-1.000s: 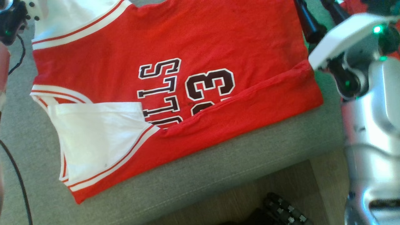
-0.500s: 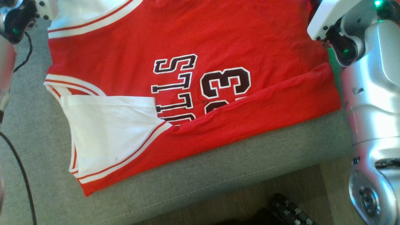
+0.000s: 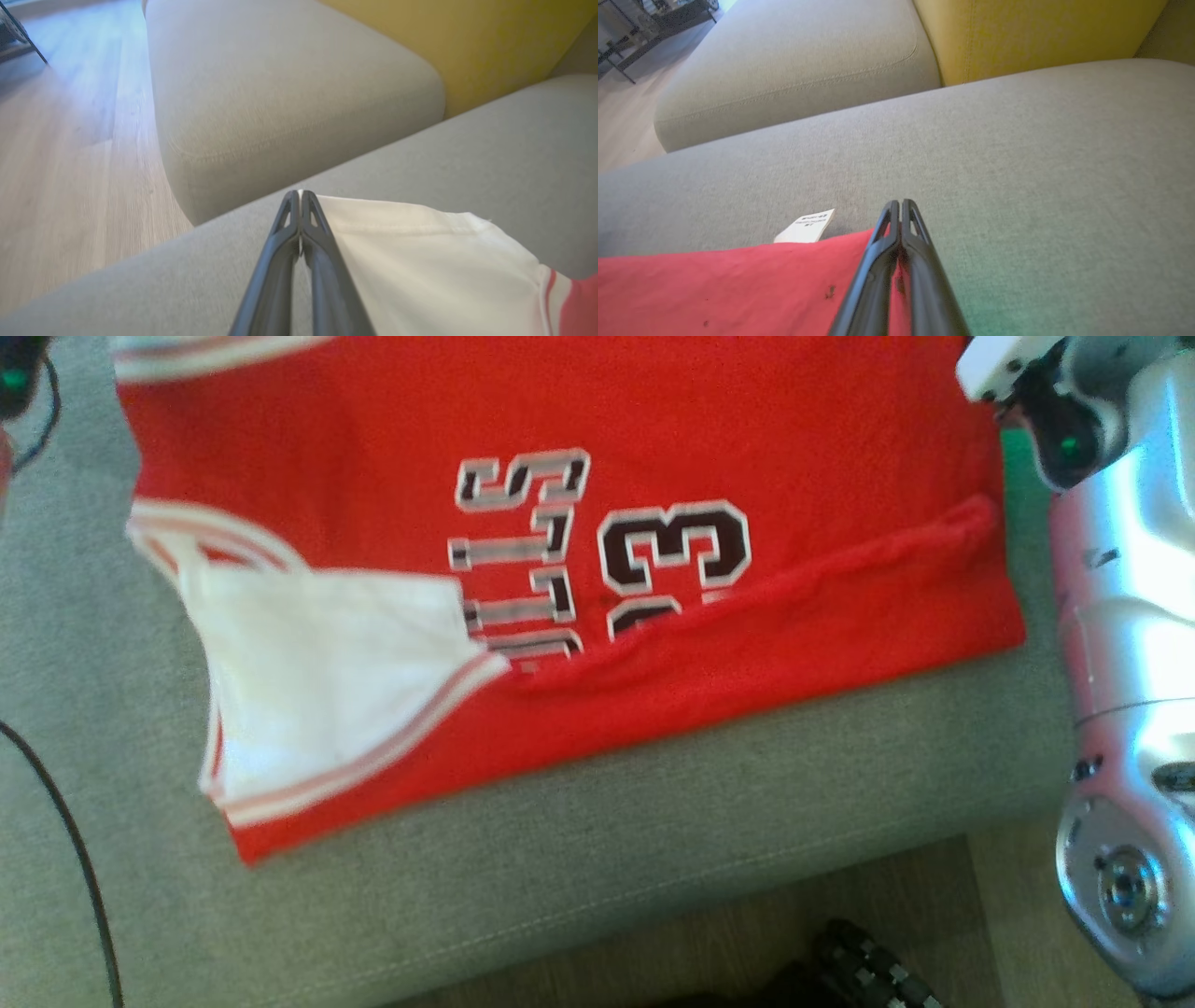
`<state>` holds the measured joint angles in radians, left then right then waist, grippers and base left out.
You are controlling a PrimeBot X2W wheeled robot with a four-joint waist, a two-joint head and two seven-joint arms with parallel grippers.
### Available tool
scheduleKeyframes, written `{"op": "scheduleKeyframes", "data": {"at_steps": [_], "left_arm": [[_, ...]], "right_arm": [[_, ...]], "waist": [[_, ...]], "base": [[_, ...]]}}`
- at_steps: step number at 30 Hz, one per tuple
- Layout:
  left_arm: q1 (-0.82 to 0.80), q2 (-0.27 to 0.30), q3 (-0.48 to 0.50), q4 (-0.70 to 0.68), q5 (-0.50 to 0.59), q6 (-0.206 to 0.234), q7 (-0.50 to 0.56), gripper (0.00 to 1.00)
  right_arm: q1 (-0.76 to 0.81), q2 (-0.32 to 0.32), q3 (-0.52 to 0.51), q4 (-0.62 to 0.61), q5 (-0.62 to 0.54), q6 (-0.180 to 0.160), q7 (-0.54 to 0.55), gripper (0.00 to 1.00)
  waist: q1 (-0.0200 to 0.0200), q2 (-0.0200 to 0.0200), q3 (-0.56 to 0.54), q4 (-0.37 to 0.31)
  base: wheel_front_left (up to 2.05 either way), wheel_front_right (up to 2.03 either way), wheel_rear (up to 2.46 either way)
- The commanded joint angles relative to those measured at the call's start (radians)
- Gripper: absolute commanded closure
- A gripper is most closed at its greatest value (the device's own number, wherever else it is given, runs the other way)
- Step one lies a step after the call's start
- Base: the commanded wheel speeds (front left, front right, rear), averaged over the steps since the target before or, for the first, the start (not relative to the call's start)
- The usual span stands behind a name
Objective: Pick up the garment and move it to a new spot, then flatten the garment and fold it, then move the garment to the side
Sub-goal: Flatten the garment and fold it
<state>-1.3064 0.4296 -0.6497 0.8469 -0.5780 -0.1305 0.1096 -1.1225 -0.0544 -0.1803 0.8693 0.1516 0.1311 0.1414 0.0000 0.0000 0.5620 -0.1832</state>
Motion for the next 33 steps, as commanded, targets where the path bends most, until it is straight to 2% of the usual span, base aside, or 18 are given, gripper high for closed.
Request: {"op": "scheduleKeyframes", "data": {"at_steps": [1,5,12,16,22,26,27,28,33], "left_arm": [[-0.074,0.046,0.038,-0.03,0.008,0.011,-0.038,1.0],[-0.092,0.031,0.04,-0.035,0.019,0.009,-0.16,1.0],[-0.02,0.016,0.022,-0.043,-0.033,0.002,-0.248,1.0],[0.075,0.042,0.019,-0.119,-0.076,0.0,-0.317,1.0],[0.272,0.125,0.021,-0.367,-0.116,0.002,-0.363,1.0],[0.427,0.177,0.061,-0.547,-0.139,0.051,-0.368,1.0],[0.427,0.177,0.061,-0.547,-0.139,0.051,-0.368,1.0],[0.513,0.2,0.083,-0.637,-0.159,0.087,-0.369,1.0],[0.713,0.243,0.113,-0.834,-0.2,0.173,-0.37,1.0]], "right_arm": [[-0.043,0.002,-0.008,-0.028,-0.01,0.0,-0.022,1.0],[-0.07,-0.003,-0.048,-0.019,-0.014,0.0,-0.061,1.0],[-0.018,-0.017,-0.035,-0.028,0.01,0.0,-0.075,1.0],[0.06,-0.036,-0.007,-0.067,0.048,0.0,-0.073,1.0],[0.2,-0.085,0.006,-0.162,0.101,0.0,-0.048,1.0],[0.288,-0.112,-0.008,-0.234,0.126,0.0,-0.019,1.0],[0.288,-0.112,-0.008,-0.234,0.126,0.0,-0.019,1.0],[0.332,-0.119,-0.02,-0.272,0.131,0.0,-0.004,1.0],[0.438,-0.121,-0.049,-0.375,0.14,0.0,0.043,1.0]], "waist": [[0.0,0.0,0.0,0.008],[0.0,0.0,-0.01,0.027],[0.0,0.0,-0.056,0.061],[0.0,0.0,-0.091,0.075],[0.0,0.0,-0.138,0.106],[0.0,0.0,-0.159,0.122],[0.0,0.0,-0.159,0.122],[0.0,0.0,-0.166,0.13],[0.0,0.0,-0.17,0.147]], "base": [[0.0,0.0,0.0],[0.0,0.0,0.0],[0.0,0.0,0.0],[0.0,0.0,0.0],[0.0,0.0,0.0],[0.0,0.0,0.0],[0.0,0.0,0.0],[0.0,0.0,0.0],[0.0,0.0,0.0]]}}
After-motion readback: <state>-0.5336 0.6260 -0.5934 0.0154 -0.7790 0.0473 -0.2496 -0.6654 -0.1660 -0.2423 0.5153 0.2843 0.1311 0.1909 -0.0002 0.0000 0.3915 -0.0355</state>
